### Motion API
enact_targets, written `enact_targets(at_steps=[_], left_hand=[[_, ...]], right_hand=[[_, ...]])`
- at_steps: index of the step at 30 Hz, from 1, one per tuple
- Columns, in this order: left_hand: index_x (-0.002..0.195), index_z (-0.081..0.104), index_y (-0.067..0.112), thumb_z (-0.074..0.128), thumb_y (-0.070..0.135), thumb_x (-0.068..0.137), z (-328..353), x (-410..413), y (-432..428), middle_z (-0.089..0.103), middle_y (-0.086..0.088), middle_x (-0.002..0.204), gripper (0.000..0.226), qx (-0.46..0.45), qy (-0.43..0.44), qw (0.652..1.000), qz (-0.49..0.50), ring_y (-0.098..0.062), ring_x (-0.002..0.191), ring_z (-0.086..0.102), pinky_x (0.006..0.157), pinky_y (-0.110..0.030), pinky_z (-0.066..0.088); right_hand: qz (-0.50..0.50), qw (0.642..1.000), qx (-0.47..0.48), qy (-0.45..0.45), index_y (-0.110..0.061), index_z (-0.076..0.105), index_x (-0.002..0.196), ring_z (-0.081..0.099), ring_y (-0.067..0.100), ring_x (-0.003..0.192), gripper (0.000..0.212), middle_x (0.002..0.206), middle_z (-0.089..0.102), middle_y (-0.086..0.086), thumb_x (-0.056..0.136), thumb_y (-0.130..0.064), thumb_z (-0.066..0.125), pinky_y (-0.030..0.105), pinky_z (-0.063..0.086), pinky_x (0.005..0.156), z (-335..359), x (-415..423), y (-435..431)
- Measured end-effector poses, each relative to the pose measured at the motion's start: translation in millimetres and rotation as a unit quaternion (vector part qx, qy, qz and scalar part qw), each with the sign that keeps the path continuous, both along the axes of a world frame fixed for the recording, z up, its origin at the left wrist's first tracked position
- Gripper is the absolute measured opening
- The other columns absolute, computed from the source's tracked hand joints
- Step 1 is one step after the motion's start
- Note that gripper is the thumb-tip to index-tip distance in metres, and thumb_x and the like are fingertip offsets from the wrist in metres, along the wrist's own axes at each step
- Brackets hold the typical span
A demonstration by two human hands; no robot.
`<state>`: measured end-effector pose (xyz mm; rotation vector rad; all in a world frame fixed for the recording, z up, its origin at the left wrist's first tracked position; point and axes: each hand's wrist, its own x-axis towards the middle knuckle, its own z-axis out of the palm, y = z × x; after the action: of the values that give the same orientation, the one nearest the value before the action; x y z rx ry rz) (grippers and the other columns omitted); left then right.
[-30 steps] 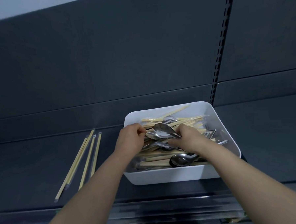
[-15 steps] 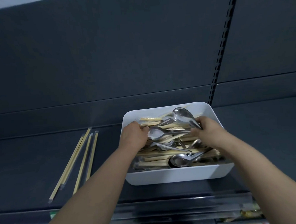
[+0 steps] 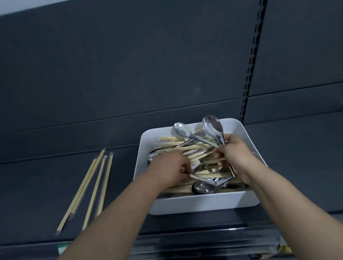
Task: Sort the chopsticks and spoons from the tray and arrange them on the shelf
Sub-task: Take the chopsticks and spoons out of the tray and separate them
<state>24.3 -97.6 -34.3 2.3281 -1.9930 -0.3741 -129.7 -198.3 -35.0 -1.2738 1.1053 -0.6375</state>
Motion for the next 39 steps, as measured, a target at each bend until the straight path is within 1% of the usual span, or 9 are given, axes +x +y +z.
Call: enact_targets(at_steps=[6, 13, 15, 17, 19, 21, 27, 31, 39], left_hand=[[0.095, 0.076, 0.022, 0.070, 0.026, 0.087, 11.8, 11.1, 13.2, 0.067, 0.006, 0.090, 0.011, -0.195, 0.119, 0.967, 0.110, -0.011, 0.081, 0.058, 0.079, -0.031, 0.048], [0.088, 0.069, 0.020, 0.069, 0.026, 0.086, 23.0, 11.3, 22.6, 0.061, 0.008, 0.081, 0.006, -0.308, 0.050, 0.933, 0.178, -0.009, 0.073, 0.056, 0.068, -0.022, 0.046], [0.081, 0.065, 0.019, 0.067, 0.025, 0.086, 27.3, 15.8, 24.1, 0.063, 0.010, 0.075, 0.008, -0.347, 0.101, 0.897, 0.255, -0.005, 0.067, 0.058, 0.062, -0.013, 0.044], [0.074, 0.065, 0.014, 0.066, 0.021, 0.085, 33.4, 29.5, 27.8, 0.068, 0.006, 0.069, 0.013, -0.373, 0.203, 0.836, 0.348, -0.009, 0.066, 0.066, 0.066, -0.021, 0.054], [0.069, 0.064, 0.012, 0.064, 0.012, 0.086, 41.4, 46.3, 39.1, 0.070, -0.003, 0.067, 0.017, -0.405, 0.349, 0.738, 0.412, -0.018, 0.064, 0.070, 0.066, -0.034, 0.060], [0.073, 0.061, 0.009, 0.061, 0.006, 0.089, 47.6, 65.1, 59.8, 0.069, -0.010, 0.071, 0.016, -0.427, 0.449, 0.645, 0.447, -0.017, 0.059, 0.068, 0.058, -0.030, 0.059], [0.079, 0.057, 0.005, 0.058, 0.005, 0.094, 30.7, 127.6, 157.1, 0.063, -0.013, 0.072, 0.015, -0.445, 0.554, 0.469, 0.524, -0.013, 0.045, 0.065, 0.050, -0.023, 0.058], [0.084, 0.056, 0.003, 0.055, 0.009, 0.097, 6.1, 173.6, 234.4, 0.063, -0.015, 0.075, 0.014, -0.442, 0.569, 0.402, 0.566, -0.016, 0.046, 0.066, 0.050, -0.025, 0.058], [0.097, 0.058, 0.002, 0.052, 0.012, 0.098, -16.7, 275.4, 367.4, 0.066, -0.016, 0.081, 0.011, -0.449, 0.571, 0.368, 0.580, -0.023, 0.069, 0.066, 0.053, -0.025, 0.058]], right_hand=[[0.009, 1.000, -0.007, -0.028, -0.011, 0.046, 0.114, 0.050, 0.013, 0.054, 0.034, 0.070, 0.052, 0.004, 0.091, 0.011, 0.033, 0.021, 0.042, 0.039, 9.0, 8.6, 1.9], [0.011, 0.999, -0.023, -0.033, -0.012, 0.043, 0.115, 0.050, 0.013, 0.057, 0.034, 0.072, 0.052, 0.005, 0.092, 0.010, 0.032, 0.021, 0.043, 0.042, 9.1, 20.3, 14.7], [0.016, 0.998, -0.020, -0.057, -0.011, 0.043, 0.116, 0.049, 0.013, 0.055, 0.035, 0.074, 0.052, 0.005, 0.091, 0.011, 0.031, 0.020, 0.042, 0.040, 14.8, 24.7, 18.9], [0.028, 0.996, -0.021, -0.087, -0.012, 0.043, 0.116, 0.047, 0.011, 0.053, 0.037, 0.074, 0.051, 0.004, 0.091, 0.013, 0.030, 0.018, 0.041, 0.038, 25.9, 32.9, 23.8], [0.045, 0.992, -0.028, -0.112, -0.013, 0.042, 0.115, 0.046, 0.009, 0.052, 0.037, 0.072, 0.050, 0.003, 0.091, 0.013, 0.031, 0.017, 0.041, 0.039, 37.9, 46.1, 31.2], [0.065, 0.990, -0.037, -0.121, -0.013, 0.043, 0.115, 0.047, 0.008, 0.052, 0.036, 0.073, 0.051, 0.003, 0.091, 0.012, 0.032, 0.018, 0.041, 0.040, 46.6, 65.2, 43.3], [0.142, 0.986, -0.028, -0.081, -0.017, 0.042, 0.108, 0.051, 0.011, 0.060, 0.032, 0.078, 0.053, 0.003, 0.092, 0.009, 0.033, 0.022, 0.042, 0.048, 37.5, 150.4, 108.2], [0.196, 0.980, -0.022, -0.039, -0.014, 0.048, 0.105, 0.054, 0.011, 0.062, 0.030, 0.079, 0.055, 0.004, 0.089, 0.006, 0.033, 0.023, 0.045, 0.049, 10.6, 218.6, 169.4], [0.213, 0.977, 0.009, 0.013, -0.011, 0.047, 0.113, 0.054, 0.012, 0.061, 0.032, 0.079, 0.054, 0.005, 0.091, 0.007, 0.032, 0.017, 0.044, 0.039, -24.2, 349.3, 297.5]])
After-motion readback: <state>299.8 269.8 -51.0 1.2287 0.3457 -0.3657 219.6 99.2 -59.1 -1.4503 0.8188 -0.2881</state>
